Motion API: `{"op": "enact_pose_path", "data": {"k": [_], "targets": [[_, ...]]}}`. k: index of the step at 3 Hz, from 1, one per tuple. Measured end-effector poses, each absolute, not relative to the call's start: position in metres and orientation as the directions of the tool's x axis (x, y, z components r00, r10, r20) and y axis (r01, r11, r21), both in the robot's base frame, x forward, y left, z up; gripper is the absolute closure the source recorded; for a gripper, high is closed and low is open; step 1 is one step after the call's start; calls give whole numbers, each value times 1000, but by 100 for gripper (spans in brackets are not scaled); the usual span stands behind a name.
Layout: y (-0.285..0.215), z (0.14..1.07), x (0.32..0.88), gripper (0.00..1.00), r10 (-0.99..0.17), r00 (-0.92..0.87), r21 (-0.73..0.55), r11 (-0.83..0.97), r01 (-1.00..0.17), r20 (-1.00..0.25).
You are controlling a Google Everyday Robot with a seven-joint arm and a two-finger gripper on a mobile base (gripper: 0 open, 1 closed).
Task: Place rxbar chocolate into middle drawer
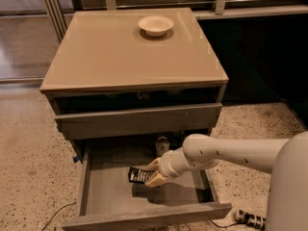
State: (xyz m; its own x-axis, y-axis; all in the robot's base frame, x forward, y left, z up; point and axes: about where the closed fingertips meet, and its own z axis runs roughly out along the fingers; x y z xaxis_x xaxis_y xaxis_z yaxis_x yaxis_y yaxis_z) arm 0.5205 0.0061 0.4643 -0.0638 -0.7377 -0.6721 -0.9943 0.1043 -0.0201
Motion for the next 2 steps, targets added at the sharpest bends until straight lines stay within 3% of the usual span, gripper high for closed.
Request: {"op": "enact_pose_path", "data": {"k": [2], "targets": [[20,438,533,100,-735,-21,-63,87,-994,-678]]}}
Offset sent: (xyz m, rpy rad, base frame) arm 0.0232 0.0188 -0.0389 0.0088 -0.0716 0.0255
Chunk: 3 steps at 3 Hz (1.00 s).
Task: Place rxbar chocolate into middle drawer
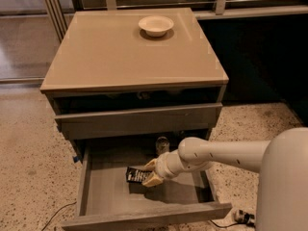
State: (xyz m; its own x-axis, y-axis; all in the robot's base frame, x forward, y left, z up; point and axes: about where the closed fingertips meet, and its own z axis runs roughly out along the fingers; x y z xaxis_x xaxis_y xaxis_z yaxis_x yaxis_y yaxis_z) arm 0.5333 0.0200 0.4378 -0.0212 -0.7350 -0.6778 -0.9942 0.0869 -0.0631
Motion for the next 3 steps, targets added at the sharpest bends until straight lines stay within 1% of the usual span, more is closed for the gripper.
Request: {"op": "enact_pose_path", "data": {"k": [1,3], "targets": [[28,407,540,100,-743,-3,-62,60,-996,-669],[25,388,542,100,-756,-17,-51,66,-997,-655]]}}
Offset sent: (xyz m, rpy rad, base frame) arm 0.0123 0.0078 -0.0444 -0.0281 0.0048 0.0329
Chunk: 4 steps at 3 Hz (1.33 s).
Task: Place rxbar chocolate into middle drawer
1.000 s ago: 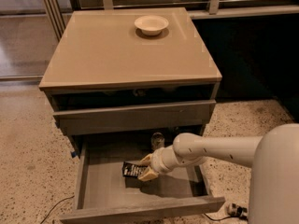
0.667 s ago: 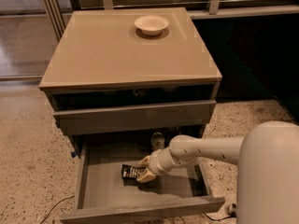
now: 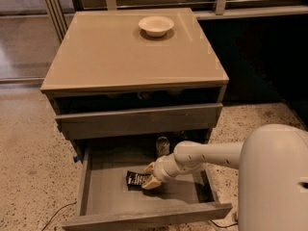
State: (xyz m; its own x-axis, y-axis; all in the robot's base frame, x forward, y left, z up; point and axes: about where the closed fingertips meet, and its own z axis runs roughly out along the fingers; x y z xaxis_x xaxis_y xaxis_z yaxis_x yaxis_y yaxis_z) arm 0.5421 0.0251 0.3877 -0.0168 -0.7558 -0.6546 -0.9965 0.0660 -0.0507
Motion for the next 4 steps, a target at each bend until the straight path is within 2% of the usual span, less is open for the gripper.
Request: {"op": "enact_pose_path", "data": {"k": [2,3,4], "targets": [[23,360,548,100,-765,-29,-43,74,-996,-643],[22,358,549,89,-766,-32,-41,76,-996,-642],[21,357,550,67,-767,-35,-39,78,-996,-641]]}}
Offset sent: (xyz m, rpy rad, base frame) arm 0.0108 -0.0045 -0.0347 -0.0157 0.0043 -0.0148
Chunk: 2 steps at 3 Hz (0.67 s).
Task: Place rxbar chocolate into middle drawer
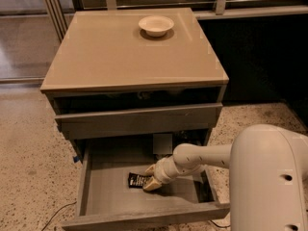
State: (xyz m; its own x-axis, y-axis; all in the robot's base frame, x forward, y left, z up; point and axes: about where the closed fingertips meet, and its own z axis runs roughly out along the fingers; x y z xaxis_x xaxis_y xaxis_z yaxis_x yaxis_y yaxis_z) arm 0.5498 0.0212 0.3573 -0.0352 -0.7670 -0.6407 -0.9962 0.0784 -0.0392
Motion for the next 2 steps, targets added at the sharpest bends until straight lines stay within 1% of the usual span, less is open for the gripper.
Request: {"op": "enact_pose_path", "data": {"k": [1,2], "targets": [[21,357,550,36,-767,-35,-39,78,-996,-641],[21,357,550,13,-767,-35,-39,78,-996,-641]]}}
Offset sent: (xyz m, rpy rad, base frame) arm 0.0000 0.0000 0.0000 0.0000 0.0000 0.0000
